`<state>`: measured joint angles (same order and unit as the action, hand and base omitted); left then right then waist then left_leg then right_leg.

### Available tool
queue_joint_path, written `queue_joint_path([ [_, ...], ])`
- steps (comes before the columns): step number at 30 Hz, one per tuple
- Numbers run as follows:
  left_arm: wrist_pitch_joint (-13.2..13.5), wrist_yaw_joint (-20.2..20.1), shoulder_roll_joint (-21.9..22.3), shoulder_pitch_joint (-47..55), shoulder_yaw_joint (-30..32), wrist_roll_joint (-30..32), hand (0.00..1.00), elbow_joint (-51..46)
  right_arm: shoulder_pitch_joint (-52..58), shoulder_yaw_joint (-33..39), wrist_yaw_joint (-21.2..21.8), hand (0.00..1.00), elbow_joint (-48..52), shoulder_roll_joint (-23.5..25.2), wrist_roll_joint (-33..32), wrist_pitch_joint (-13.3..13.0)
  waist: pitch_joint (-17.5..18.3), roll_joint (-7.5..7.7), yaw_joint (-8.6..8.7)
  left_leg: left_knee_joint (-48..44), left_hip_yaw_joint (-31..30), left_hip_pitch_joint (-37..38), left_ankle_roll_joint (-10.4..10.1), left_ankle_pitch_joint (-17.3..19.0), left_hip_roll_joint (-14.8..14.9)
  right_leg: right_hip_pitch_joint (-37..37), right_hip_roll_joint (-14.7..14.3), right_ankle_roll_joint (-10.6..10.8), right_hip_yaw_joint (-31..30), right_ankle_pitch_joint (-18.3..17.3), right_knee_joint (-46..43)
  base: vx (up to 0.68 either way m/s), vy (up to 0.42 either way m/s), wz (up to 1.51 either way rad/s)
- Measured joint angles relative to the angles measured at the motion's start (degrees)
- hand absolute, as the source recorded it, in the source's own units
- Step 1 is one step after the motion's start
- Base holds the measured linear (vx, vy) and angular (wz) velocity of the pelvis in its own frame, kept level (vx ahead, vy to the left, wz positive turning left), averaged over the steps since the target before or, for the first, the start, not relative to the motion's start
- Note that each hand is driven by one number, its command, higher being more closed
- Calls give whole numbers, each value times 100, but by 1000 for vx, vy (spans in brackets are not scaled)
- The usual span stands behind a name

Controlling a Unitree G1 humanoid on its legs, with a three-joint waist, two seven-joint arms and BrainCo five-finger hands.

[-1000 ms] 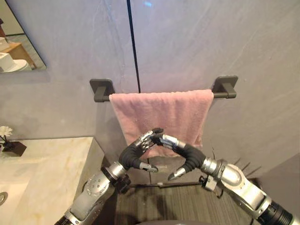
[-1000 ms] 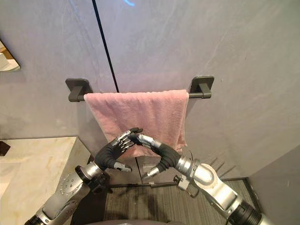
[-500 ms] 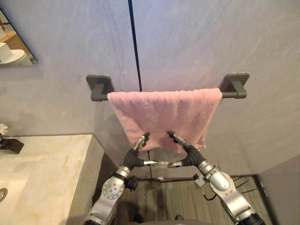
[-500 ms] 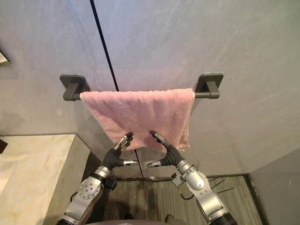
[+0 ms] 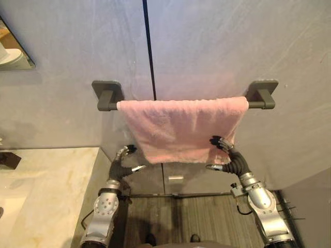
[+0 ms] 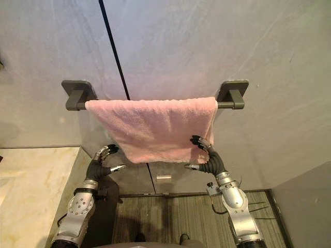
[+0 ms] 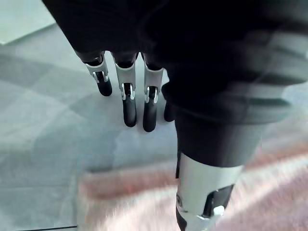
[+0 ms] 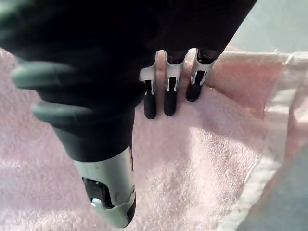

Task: Organize washtable

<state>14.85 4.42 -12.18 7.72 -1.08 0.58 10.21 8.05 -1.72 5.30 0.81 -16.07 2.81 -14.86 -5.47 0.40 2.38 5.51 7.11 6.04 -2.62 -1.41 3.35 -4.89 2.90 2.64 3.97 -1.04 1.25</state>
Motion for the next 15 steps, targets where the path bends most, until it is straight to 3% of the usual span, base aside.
queue_joint_path([
  [7, -2, 56, 301, 131, 613, -1, 0, -55, 332, 859, -61, 0, 64, 474, -52, 2, 7, 24, 15, 1, 17, 50, 0, 3, -36, -12, 2, 6, -9, 4, -16, -18, -2, -2],
  [15, -23, 60, 538, 507, 1042, -21, 0, -130, 781, 1588, -156, 0, 407, 939, -909, 8, 9, 28, 36, 0, -4, 63, 1, 7, -36, -23, 6, 9, 51, 2, 3, 0, 0, 1],
])
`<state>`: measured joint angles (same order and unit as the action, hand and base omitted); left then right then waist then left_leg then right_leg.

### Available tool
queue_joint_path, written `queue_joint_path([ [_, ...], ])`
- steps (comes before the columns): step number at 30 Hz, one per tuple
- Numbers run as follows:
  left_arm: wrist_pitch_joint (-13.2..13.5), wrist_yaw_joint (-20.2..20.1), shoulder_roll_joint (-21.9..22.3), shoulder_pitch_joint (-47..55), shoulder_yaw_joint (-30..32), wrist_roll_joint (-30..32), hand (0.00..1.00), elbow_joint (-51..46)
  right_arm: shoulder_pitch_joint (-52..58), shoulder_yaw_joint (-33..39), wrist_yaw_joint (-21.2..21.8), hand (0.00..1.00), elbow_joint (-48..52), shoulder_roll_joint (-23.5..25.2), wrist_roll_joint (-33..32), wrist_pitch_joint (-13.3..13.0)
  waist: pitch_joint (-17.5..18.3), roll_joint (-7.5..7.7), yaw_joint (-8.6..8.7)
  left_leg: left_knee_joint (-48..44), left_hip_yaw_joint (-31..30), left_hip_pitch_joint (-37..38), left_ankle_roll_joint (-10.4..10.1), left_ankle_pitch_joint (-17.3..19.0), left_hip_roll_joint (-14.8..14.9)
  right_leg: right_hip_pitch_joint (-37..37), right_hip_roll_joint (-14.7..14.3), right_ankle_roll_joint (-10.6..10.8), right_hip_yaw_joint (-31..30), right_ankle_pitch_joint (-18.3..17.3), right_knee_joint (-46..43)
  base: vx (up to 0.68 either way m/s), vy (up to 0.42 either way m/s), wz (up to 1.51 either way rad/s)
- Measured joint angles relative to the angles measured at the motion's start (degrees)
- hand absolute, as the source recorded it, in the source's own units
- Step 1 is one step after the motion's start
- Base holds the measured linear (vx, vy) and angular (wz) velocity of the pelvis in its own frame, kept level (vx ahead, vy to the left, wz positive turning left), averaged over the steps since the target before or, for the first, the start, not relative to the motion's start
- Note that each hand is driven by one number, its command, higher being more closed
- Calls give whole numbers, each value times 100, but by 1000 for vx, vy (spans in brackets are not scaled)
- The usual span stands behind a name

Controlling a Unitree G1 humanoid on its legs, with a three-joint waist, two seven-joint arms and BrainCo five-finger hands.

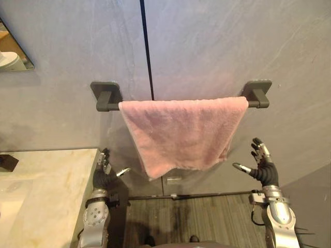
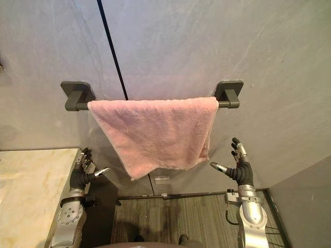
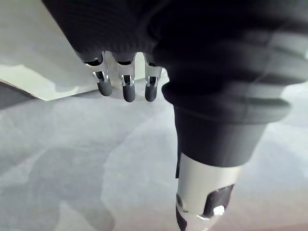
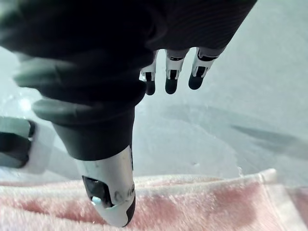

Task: Organize washtable

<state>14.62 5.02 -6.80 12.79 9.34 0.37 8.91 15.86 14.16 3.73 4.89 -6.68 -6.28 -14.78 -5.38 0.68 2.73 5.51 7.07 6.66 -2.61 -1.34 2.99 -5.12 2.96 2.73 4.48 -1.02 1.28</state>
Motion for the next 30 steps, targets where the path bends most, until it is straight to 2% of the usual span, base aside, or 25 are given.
queue_joint_path([
  [6, -44, -11, 228, 236, 48, 6, 0, -3, 345, 177, -20, 0, -77, 276, 109, 1, 8, 9, -3, 0, -55, 11, 1, 0, 2, -67, 24, 11, 21, -7, 4, 0, -2, 4],
  [10, -67, -69, 217, 387, 32, 29, 0, 320, 312, 135, -215, 0, -956, 279, 723, 40, 74, 43, -36, -1, -56, 14, 1, -1, 3, -76, 21, 11, 27, -8, -3, 0, 0, 0],
  [16, -116, -176, 203, 537, 0, 83, 0, 1510, 232, -400, -361, 0, -2275, 129, 1808, 240, 84, 28, -50, -1, -67, 32, 1, -4, 0, -70, 27, 15, 38, -12, -44, 0, 0, 0],
  [21, -186, -254, 188, 618, -23, 323, 0, 2520, 110, -637, -374, 0, -3205, -30, 2463, 252, 80, 11, -64, 0, -73, 108, 1, -4, -14, -82, 45, 36, 58, -46, -117, 0, 0, 0],
  [27, -202, -240, 183, 642, -26, 482, 0, 3037, 64, -854, -416, 0, -4014, -204, 2529, 286, 28, 23, -77, 0, -125, 2, -1, -5, -38, 14, 85, 93, 141, -98, -143, -38, -5, 5],
  [30, -200, -181, 142, 489, -29, 477, 0, 3005, -148, -1037, -511, 0, -4133, -210, 2546, 401, -46, 9, -173, -428, -36, -718, 53, 47, -8, 703, 102, 80, 32, -92, -543, -54, -4, -11],
])
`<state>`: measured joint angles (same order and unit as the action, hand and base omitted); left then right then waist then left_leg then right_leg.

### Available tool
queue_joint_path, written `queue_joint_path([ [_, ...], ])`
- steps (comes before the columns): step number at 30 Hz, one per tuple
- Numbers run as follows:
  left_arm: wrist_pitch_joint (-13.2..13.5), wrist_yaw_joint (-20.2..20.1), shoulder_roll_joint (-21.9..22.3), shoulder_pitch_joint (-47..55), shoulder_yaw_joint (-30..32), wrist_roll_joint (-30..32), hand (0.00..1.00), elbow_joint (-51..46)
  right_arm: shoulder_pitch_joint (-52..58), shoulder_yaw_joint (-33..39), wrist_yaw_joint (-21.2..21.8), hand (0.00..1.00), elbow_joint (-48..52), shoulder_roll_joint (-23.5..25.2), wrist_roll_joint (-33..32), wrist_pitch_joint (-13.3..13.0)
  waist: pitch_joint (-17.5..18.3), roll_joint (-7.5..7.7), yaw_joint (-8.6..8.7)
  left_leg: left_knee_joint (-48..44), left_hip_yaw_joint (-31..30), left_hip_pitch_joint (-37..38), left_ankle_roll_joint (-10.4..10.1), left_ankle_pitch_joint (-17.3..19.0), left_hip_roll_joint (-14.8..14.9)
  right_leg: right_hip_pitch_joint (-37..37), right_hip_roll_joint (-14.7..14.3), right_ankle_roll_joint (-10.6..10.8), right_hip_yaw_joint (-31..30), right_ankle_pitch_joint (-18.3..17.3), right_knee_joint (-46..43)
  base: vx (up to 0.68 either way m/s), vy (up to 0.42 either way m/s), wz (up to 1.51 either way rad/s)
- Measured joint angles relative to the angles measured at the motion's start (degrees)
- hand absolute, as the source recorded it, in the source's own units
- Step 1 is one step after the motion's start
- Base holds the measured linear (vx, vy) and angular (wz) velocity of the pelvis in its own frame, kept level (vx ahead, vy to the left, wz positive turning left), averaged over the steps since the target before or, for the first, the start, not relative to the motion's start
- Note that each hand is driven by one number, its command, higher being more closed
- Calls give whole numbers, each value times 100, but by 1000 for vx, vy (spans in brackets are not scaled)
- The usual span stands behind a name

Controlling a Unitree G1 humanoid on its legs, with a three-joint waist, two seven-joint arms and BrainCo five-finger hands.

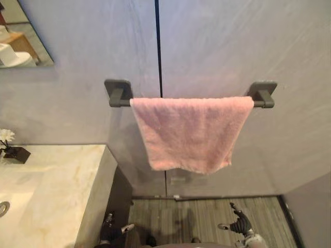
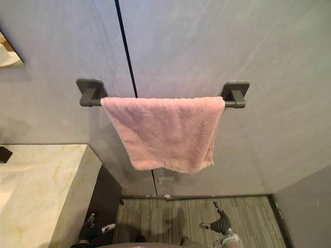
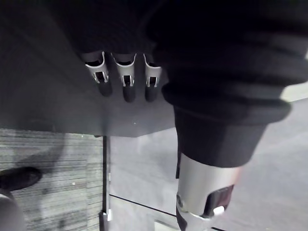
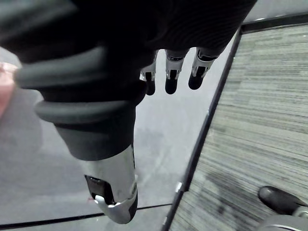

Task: Organize washtable

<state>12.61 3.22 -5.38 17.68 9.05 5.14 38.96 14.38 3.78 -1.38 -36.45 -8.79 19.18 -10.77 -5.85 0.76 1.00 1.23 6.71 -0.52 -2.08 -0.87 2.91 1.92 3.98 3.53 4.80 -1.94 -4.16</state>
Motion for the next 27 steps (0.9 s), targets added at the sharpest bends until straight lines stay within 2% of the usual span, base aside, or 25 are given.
queue_joint_path([
  [3, -3, 70, -30, -317, -23, -4, 0, -68, -175, -164, -6, 0, 9, 37, -6, 8, -178, 16, -42, -872, -57, -752, 69, 242, 112, 528, -30, 73, -159, -42, -488, -75, -7, 11],
  [4, 4, 76, -41, -396, -29, -33, 0, -168, -242, -203, -2, 0, 18, 95, -30, 11, -246, -34, -69, -1078, -120, -984, 131, 284, 242, 794, -98, 134, -547, -414, -1383, -46, 8, 53],
  [5, 4, 83, -64, -431, -111, -58, 0, -251, -229, -206, -3, 0, 30, 165, -72, 11, -246, 2, -50, -1239, -311, -1062, 130, 283, 212, 898, -19, 261, -754, -865, -2615, 7, -39, 93],
  [6, 15, 86, -97, -424, -162, -65, 0, -380, -117, -242, 2, 0, 35, 220, -123, 10, -223, 40, -58, -1429, -509, -1176, 128, 282, 162, 802, 63, 472, -1002, -1091, -3425, 4, -151, 97],
  [7, 13, 97, -98, -422, -167, -93, 0, -441, -109, -297, 5, 0, 47, 232, -167, 10, -184, 118, -107, -1566, -556, -1303, 119, 275, 137, 708, 104, 566, -1192, -1173, -3679, -11, -189, 79],
  [8, 14, 122, -93, -425, -169, -130, 0, -498, -114, -347, 6, 0, 118, 230, -212, 7, -149, 221, -232, -1791, -604, -1528, 109, 269, 94, 477, 191, 643, -1462, -1224, -3702, -81, -193, 46],
  [9, 13, 145, -79, -424, -170, -161, 0, -503, -142, -354, 2, 0, 146, 228, -247, 5, -150, 260, -269, -1920, -627, -1655, 105, 266, 60, 324, 222, 672, -1557, -1241, -3510, -151, -221, 48],
  [10, 10, 191, -19, -426, -177, -210, 0, -506, -238, -357, -11, 0, 155, 216, -299, 9, -138, 346, -351, -2086, -671, -1868, 24, 211, 29, 13, 195, 605, -1743, -1566, -3000, -248, -284, 52],
  [11, 10, 215, 94, -419, -184, -230, 0, -528, -398, -352, -84, 0, 183, 172, -337, 12, -196, 268, -380, -2107, -759, -2051, -145, 68, 90, -186, 109, 313, -1719, -1944, -2458, -370, -338, 63],
  [12, 8, 220, 235, -399, -251, -230, 0, -578, -458, -342, -166, 0, 286, 137, -391, -3, -218, 139, -446, -2002, -924, -2266, -264, -152, 190, -192, -17, 114, -1546, -2219, -2158, -368, -277, 54],
  [13, 7, 224, 270, -397, -285, -230, 0, -618, -482, -345, -197, 0, 305, 130, -407, -5, -238, 96, -480, -1898, -992, -2324, -296, -316, 228, -167, -92, -12, -1462, -2309, -2097, -522, -363, 81],
  [14, 9, 225, 366, -411, -449, -231, 0, -697, -580, -343, -228, 0, 285, 59, -443, 3, -379, -127, -477, -1451, -1138, -2356, -314, -934, 343, -195, -390, -200, -1189, -2355, -1962, -576, -327, 120],
  [15, 7, 214, 439, -429, -540, -234, 0, -725, -581, -286, -231, 0, 244, -5, -513, 11, -513, -189, -337, -870, -985, -2200, -189, -1387, 449, -177, -469, -449, -749, -2197, -1901, -492, -270, 137],
  [16, -3, 216, 452, -409, -561, -232, 0, -729, -596, -209, -232, 0, 206, 39, -520, 19, -534, -196, -313, -1026, -738, -2150, -157, -1269, 464, -191, -478, -509, -564, -2166, -1932, -432, -218, 149],
  [17, -57, 215, 405, -393, -625, -229, 0, -761, -496, -52, -268, 0, 192, 118, -580, 75, -582, -88, -310, -1598, -246, -2100, -72, -634, 413, -184, -349, -612, -233, -2108, -2014, -348, -223, 120],
  [18, -74, 216, 378, -369, -630, -229, 0, -799, -452, 14, -290, 0, 191, 98, -638, 97, -639, 49, -312, -2197, -20, -2107, -78, -385, 390, -167, -243, -670, -62, -2017, -1979, -411, -248, 109],
  [19, -83, 214, 364, -353, -637, -227, 0, -803, -425, 28, -298, 0, 191, 111, -654, 101, -635, 66, -313, -2471, 47, -2087, -71, -224, 399, -155, -195, -657, 24, -1962, -1931, -315, -140, 92],
  [20, -92, 213, 347, -312, -659, -227, 0, -836, -359, 37, -308, 0, 191, 74, -733, 110, -616, 47, -247, -3029, 191, -2017, -55, 193, 510, -141, -144, -672, 264, -1791, -1771, -243, -69, 80],
  [21, -92, 212, 340, -263, -658, -224, 0, -895, -352, 36, -314, 0, 174, 61, -742, 113, -599, 19, -193, -3239, 245, -1944, -51, 384, 593, -136, -137, -677, 383, -1705, -1677, -282, -41, 91],
  [23, -94, 185, 278, -271, -662, -223, 0, -871, -272, 91, -315, 0, 69, 28, -744, 111, -502, -119, -172, -3574, 491, -1290, -78, 841, 976, -46, -104, -680, 780, -1420, -1486, -228, 28, 78],
  [25, -87, 182, 241, -387, -662, -221, 0, -685, -265, 142, -303, 0, -73, 44, -753, 111, -380, -194, -98, -3274, 528, -783, -115, 927, 1169, 63, -44, -627, 1138, -1320, -1458, -157, 81, 120],
  [26, -91, 183, 213, -557, -668, -217, 0, -484, -297, 275, -261, 0, -201, 80, -779, 113, -337, -241, 67, -2334, 654, -261, -237, 787, 1200, 123, 69, -523, 1479, -1257, -1440, -151, 126, 154],
  [27, -95, 185, 208, -602, -668, -204, 0, -435, -296, 339, -244, 0, -246, 95, -793, 112, -291, -317, 139, -1876, 676, -112, -386, 703, 1171, 138, 96, -473, 1596, -1216, -1383, -159, 183, 143],
])
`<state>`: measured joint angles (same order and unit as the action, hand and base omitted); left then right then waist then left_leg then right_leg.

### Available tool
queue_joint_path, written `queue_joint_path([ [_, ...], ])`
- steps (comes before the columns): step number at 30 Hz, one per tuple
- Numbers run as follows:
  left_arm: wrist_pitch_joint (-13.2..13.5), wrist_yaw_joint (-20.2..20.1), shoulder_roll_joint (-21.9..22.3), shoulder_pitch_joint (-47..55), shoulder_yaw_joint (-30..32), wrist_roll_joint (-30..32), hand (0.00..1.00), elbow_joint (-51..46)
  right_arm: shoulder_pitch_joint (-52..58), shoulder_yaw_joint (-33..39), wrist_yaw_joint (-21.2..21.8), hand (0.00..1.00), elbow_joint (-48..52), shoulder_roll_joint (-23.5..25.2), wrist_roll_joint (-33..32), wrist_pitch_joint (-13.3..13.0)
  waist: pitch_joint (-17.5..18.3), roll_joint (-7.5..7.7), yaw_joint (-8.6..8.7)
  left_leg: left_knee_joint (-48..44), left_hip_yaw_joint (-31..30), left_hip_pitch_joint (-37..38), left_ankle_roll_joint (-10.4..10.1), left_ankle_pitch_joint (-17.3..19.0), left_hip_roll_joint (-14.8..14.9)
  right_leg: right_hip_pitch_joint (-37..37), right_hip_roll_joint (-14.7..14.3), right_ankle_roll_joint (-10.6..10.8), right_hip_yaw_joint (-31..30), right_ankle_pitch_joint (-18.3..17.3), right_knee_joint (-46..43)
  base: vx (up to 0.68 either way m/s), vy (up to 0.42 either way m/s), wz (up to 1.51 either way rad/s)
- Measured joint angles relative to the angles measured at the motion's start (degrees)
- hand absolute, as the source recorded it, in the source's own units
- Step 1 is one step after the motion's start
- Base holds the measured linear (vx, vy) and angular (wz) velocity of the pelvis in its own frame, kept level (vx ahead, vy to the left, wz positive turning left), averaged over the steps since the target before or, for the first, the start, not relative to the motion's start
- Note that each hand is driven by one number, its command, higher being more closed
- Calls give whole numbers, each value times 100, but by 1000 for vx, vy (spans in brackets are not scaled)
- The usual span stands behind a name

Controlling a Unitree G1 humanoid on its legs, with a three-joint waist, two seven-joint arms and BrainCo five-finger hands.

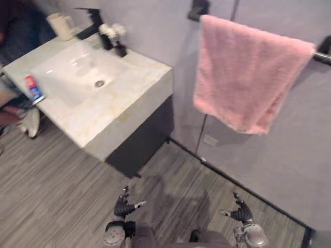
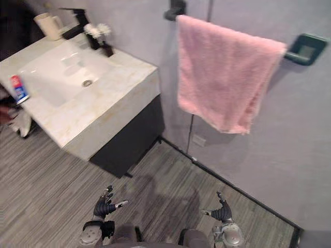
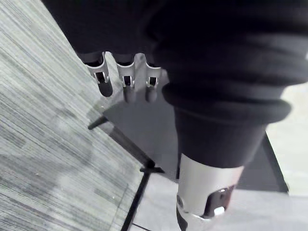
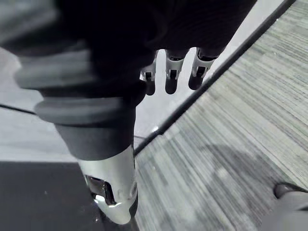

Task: Organize washtable

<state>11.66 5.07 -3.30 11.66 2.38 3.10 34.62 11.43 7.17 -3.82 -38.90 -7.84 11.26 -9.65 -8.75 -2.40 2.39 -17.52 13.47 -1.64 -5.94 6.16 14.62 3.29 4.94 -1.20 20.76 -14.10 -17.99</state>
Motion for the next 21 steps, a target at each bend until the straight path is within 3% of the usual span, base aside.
queue_joint_path([
  [1, 0, 0, -32, -61, -2, 18, 0, 82, -77, 76, 20, 0, -105, 8, -12, 3, 22, -34, 61, 648, 106, 151, -193, -123, -104, 10, -1, 72, 159, 173, 193, -170, 237, 80],
  [2, 1, 1, -170, -50, 2, 43, 0, 159, -149, 101, 23, 0, -162, 33, -15, -5, 28, -45, -14, 1277, 117, 347, -328, -212, -161, -84, -79, 128, 264, 445, 546, -188, 283, 58],
  [3, -12, 1, -272, -30, 14, 49, 0, 249, -189, 137, 22, 0, -223, 78, -16, -9, 36, -15, -20, 1400, 90, 394, -323, -218, -178, -166, -94, 169, 297, 572, 720, -143, 220, 27],
  [6, -29, 20, -541, 221, 151, 120, 0, 445, -185, 133, 25, 0, -306, 191, -26, -9, 155, 155, -7, 1407, 100, 452, -193, -322, -395, -441, -3, 314, 258, 964, 1215, -127, 150, 5],
  [9, -18, 32, -532, 268, 362, 156, 0, 647, -187, 125, 39, 0, -308, 186, -28, -2, 192, 162, -27, 1595, 54, 428, -6, -466, -631, -458, 150, 409, 289, 1218, 1412, -183, 141, 14],
  [11, -22, 32, -509, 297, 416, 151, 0, 755, -220, 113, 46, 0, -308, 192, -54, -1, 183, 143, -37, 1709, 2, 421, 51, -554, -723, -452, 198, 427, 315, 1278, 1434, -183, 100, 20],
  [15, -13, 37, -377, 309, 674, -53, 0, 851, -110, 73, 84, 0, -371, 209, -237, 7, 173, 127, -46, 1966, -641, 169, 152, -768, -959, -511, 405, 541, 1005, 1216, 1429, -157, 53, 77],
  [17, -13, 49, -327, 309, 816, -300, 0, 848, -94, 50, 83, 0, -373, 266, -293, 6, 142, 174, -164, 1960, -824, -75, 230, -814, -1016, -538, 473, 595, 1427, 1179, 1404, -88, 22, 102],
  [18, -13, 55, -307, 309, 881, -355, 0, 840, -99, 40, 80, 0, -374, 281, -298, 7, 142, 164, -176, 1956, -727, -165, 359, -742, -1013, -559, 523, 651, 1618, 1142, 1406, -51, 28, 146],
  [19, -15, 111, -284, 310, 983, -516, 0, 844, -101, 14, 68, 0, -373, 301, -379, 2, 121, 271, -156, 1963, -252, -300, 661, -549, -1000, -611, 656, 692, 2033, 1133, 1492, -11, 86, 177],
  [20, -16, 151, -245, 294, 1029, -639, 0, 857, -102, -23, 60, 0, -386, 312, -403, -5, 91, 337, -146, 1905, 450, -371, 688, -552, -903, -668, 815, 710, 2367, 1155, 1504, 36, 175, 230],
  [21, -17, 149, -228, 312, 1058, -728, 0, 903, -147, -37, 45, 0, -436, 279, -402, -3, 30, 232, -140, 1876, 1206, -362, 649, -756, -724, -815, 867, 726, 2640, 1143, 1397, 58, 198, 188],
])
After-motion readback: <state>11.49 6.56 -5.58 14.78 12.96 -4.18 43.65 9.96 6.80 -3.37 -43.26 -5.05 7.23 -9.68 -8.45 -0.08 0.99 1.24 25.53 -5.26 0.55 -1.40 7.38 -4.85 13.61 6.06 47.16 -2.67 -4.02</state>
